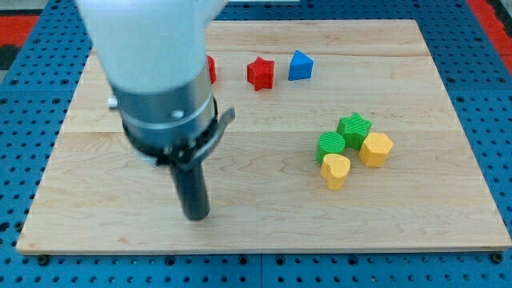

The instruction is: Push the blue cube close to the red circle

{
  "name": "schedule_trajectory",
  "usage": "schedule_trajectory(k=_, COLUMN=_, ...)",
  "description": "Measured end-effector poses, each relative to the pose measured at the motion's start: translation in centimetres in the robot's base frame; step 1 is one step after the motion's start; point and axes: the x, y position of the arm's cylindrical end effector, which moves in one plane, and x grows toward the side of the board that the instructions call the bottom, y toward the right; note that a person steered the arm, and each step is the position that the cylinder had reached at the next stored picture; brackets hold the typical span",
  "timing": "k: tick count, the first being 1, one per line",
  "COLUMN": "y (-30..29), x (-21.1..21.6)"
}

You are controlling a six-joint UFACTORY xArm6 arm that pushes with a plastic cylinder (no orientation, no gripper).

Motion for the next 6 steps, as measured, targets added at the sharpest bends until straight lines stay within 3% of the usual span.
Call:
schedule_trajectory(k=1, y=-3.9, x=-7.3)
schedule_trajectory(k=2, y=-2.1, x=-17.9)
schedule_trajectory(k=3, y=-1.1, x=-18.2)
schedule_trajectory(k=4, y=-3.4, x=-10.5)
schedule_trajectory(k=6, y=-7.6, x=-13.8)
